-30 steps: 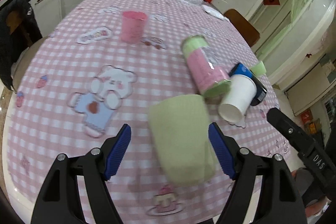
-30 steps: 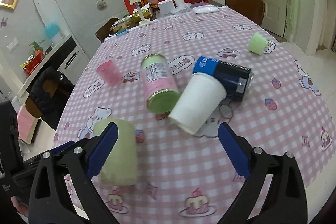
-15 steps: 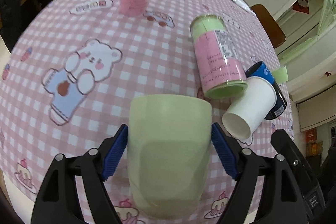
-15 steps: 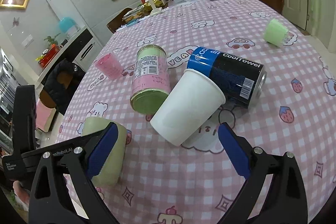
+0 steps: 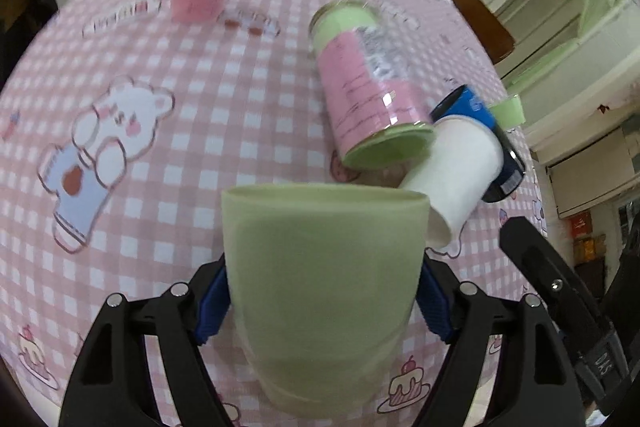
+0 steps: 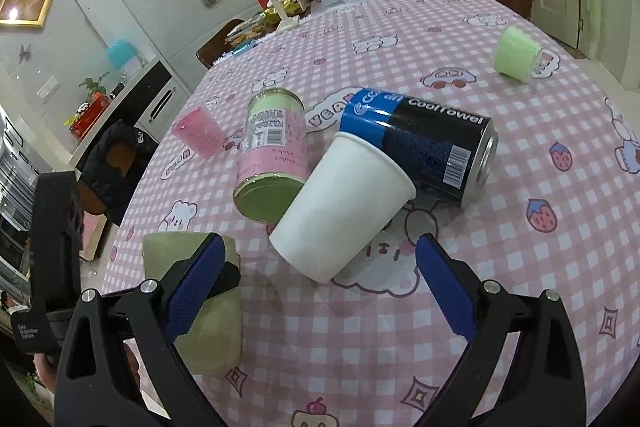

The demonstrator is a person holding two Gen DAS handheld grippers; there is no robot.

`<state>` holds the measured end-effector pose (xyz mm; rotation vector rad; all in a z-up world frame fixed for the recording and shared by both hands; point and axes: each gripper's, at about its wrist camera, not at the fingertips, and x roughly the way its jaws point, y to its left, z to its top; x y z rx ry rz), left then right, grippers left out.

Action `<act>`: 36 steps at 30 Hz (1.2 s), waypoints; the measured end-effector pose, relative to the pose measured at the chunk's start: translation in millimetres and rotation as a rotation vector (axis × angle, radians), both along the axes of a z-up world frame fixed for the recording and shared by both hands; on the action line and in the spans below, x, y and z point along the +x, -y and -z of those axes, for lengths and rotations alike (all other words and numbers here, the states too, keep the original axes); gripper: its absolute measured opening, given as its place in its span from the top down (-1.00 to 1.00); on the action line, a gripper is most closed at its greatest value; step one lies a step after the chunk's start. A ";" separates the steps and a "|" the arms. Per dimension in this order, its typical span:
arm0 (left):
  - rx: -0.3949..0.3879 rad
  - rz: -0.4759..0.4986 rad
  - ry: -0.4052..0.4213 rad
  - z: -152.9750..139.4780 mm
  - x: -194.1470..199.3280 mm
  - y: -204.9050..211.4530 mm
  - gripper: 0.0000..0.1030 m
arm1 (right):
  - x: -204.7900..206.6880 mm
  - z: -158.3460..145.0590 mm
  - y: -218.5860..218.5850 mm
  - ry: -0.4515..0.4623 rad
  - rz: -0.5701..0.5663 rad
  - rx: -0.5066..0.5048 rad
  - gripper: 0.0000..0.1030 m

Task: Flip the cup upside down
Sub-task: 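Rotate the held pale green cup with the left tool, rim turning upward, then lower the pale green cup onto the table with the left tool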

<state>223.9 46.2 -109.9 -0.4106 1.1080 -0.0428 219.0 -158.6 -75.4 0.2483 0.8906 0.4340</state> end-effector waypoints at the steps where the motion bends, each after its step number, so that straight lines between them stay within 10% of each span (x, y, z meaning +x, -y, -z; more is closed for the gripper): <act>1: 0.014 0.003 0.020 -4.8 -1.3 0.8 -0.50 | -2.5 -2.3 -0.8 0.011 -0.001 -0.003 -0.80; 8: 0.150 0.001 0.164 -32.3 -11.9 10.9 -0.49 | -15.0 -8.5 -1.4 0.039 0.007 -0.004 -0.80; 36: 0.278 0.092 0.178 -20.4 -30.4 35.1 -0.50 | -42.7 -3.0 37.2 0.043 0.138 -0.067 -0.80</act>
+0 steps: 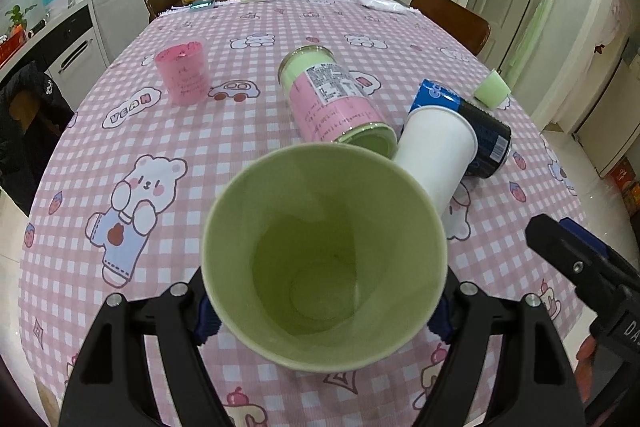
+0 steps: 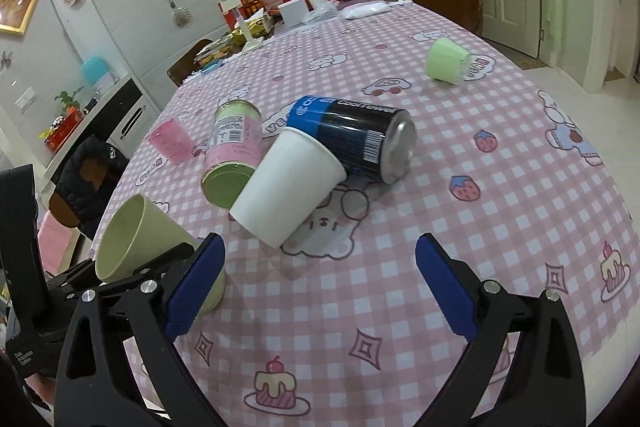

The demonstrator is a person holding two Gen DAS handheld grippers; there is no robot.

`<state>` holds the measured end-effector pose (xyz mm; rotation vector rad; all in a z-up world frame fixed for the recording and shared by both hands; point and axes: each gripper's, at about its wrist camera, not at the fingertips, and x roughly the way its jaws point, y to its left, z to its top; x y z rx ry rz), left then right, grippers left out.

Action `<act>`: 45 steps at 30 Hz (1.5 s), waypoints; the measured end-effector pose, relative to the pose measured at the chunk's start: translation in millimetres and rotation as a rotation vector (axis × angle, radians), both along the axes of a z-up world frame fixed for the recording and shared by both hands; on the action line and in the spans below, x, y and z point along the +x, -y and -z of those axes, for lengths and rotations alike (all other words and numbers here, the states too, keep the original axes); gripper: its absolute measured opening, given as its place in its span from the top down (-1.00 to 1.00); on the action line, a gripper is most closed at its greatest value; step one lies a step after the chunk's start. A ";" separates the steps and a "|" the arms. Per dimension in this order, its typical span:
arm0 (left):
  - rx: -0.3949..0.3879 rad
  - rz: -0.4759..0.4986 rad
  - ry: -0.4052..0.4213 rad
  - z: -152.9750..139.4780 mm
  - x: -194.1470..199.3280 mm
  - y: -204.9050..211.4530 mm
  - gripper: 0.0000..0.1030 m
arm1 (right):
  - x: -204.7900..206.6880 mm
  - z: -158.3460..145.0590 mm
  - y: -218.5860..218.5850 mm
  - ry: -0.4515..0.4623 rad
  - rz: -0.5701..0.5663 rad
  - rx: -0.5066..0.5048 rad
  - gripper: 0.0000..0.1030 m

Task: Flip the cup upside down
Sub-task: 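Lower the pale green cup onto the table with the left tool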

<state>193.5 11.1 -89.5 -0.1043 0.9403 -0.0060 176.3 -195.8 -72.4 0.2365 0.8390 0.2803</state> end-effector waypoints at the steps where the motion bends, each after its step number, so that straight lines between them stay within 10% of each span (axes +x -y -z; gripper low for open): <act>1: 0.004 0.000 -0.001 -0.2 -1.3 0.7 -0.50 | -2.4 -0.4 1.4 0.002 0.003 0.001 -0.80; 32: 0.080 0.029 0.053 -10.9 -20.4 16.5 -0.51 | -28.1 -4.4 10.8 0.026 0.008 0.016 -0.81; 45: 0.072 0.089 0.068 -8.2 -28.3 15.1 -0.51 | 29.3 -8.1 -44.4 -0.063 -0.360 0.035 -0.83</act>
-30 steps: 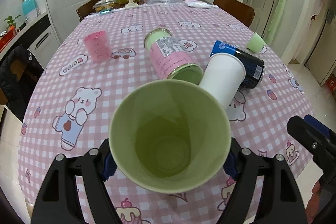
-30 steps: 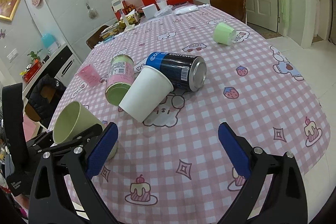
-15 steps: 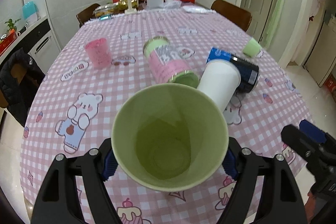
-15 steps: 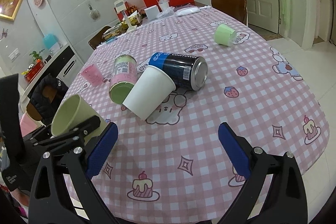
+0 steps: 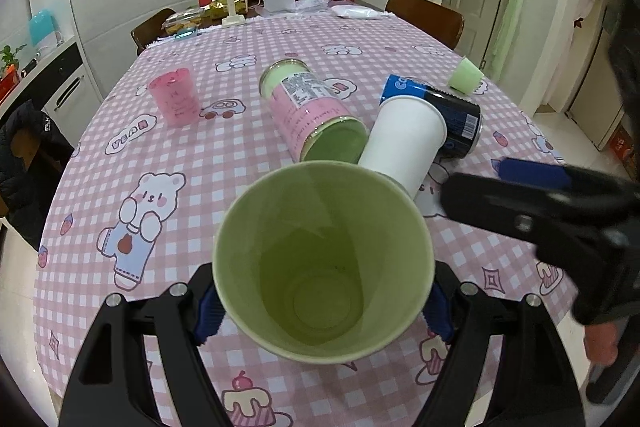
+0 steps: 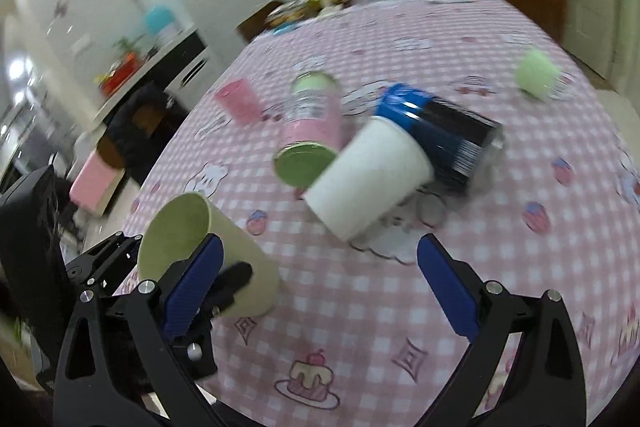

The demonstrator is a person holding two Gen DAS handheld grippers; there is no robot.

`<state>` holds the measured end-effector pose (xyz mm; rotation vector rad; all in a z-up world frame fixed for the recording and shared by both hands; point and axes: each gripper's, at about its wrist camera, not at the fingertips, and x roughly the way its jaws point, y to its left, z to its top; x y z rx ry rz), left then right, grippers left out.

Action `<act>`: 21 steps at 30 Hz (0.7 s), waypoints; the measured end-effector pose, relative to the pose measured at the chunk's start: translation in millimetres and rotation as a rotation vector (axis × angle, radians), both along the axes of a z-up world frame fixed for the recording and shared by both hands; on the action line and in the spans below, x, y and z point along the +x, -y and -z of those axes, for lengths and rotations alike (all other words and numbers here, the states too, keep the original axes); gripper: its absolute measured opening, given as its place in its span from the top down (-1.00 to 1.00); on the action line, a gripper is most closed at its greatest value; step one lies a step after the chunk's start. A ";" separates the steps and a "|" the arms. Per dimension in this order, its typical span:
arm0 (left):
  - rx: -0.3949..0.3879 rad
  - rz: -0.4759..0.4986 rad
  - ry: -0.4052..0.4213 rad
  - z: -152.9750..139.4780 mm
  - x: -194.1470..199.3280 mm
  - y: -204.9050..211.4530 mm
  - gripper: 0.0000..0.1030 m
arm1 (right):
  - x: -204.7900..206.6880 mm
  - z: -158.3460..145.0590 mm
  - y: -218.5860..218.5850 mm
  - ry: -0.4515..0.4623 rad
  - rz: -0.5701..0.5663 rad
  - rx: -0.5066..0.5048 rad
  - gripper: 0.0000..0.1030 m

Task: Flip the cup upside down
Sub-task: 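Lower the pale green cup onto the table with the left tool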

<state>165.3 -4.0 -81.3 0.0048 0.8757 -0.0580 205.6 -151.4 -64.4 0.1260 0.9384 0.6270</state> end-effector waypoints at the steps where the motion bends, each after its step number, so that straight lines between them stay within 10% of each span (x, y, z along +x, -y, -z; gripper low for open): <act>1: 0.000 0.007 0.002 0.0 -0.4 -0.4 -0.51 | 3.9 0.0 -6.5 -0.014 -0.029 0.001 -0.83; 21: -0.063 0.024 0.024 -3.0 -6.5 -6.5 -0.54 | 9.7 12.5 -24.0 -0.059 -0.028 -0.025 -0.83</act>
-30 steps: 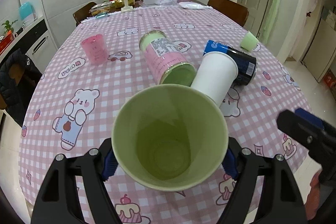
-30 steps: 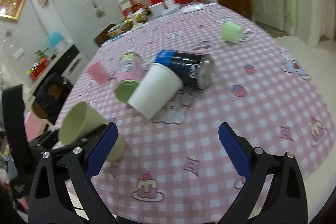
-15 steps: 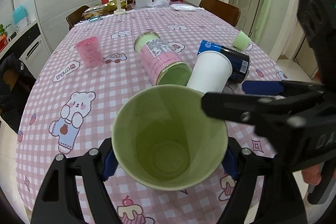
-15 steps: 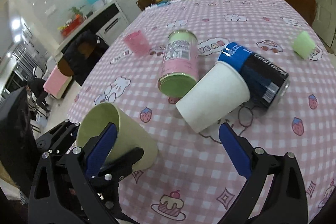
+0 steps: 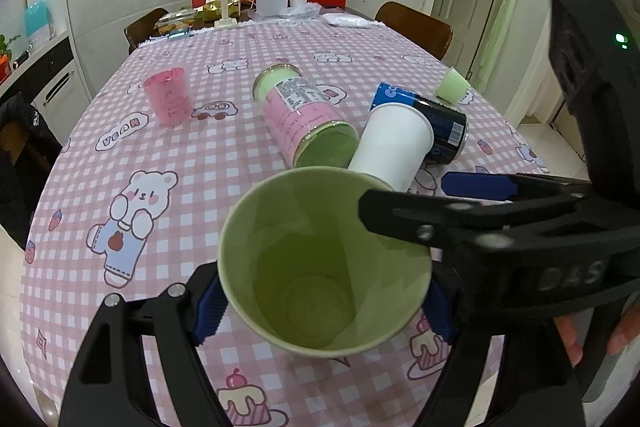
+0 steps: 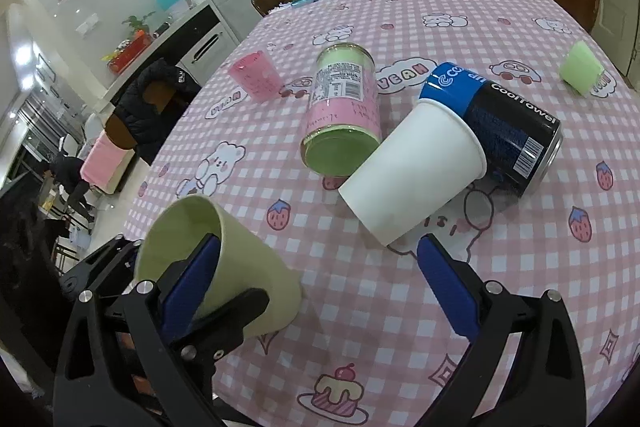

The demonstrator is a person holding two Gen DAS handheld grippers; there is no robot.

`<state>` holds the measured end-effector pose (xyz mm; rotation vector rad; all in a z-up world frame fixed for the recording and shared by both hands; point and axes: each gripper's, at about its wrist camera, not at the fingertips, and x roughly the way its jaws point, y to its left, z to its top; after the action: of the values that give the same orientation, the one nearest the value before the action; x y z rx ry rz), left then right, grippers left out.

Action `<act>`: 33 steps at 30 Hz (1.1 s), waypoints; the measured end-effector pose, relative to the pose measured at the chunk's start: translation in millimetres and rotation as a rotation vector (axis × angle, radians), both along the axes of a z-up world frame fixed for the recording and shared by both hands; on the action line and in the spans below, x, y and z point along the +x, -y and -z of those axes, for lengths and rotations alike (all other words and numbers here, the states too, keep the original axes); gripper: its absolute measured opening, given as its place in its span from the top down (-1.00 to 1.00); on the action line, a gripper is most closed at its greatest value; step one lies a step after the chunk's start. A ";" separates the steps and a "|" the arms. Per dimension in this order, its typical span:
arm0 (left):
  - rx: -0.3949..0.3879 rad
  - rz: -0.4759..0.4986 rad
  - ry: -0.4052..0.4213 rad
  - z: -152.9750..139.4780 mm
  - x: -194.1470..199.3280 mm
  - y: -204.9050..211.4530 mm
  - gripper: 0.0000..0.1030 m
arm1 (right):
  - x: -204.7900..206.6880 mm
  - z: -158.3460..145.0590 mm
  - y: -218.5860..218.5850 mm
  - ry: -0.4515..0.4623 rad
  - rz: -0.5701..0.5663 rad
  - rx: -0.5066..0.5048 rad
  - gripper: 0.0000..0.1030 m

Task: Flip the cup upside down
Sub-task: 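Lower the pale green cup onto the table with the left tool, then open the left tool and pull it back from the cup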

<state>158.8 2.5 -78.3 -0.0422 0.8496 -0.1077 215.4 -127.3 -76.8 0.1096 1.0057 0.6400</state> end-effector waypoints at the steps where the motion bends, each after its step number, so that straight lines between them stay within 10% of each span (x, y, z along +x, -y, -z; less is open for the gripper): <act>1: 0.002 0.002 0.001 -0.4 -0.9 0.1 -0.54 | -0.3 0.3 -0.1 0.000 0.003 -0.002 -0.83; 19: -0.008 0.024 0.110 -11.9 -15.0 -2.4 -0.55 | -4.8 -12.5 -0.5 0.020 0.009 0.023 -0.61; 25: 0.052 0.063 0.147 -12.0 -13.6 7.6 -0.55 | 0.0 -9.1 -4.3 -0.116 -0.083 0.099 0.15; 33: 0.041 0.033 0.151 -17.5 -18.4 -0.4 -0.55 | -18.9 -33.4 11.2 0.005 0.031 0.113 -0.24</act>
<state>140.4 3.0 -60.8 0.0185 0.7012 -0.1233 196.4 -138.6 -43.4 0.2222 0.9608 0.6680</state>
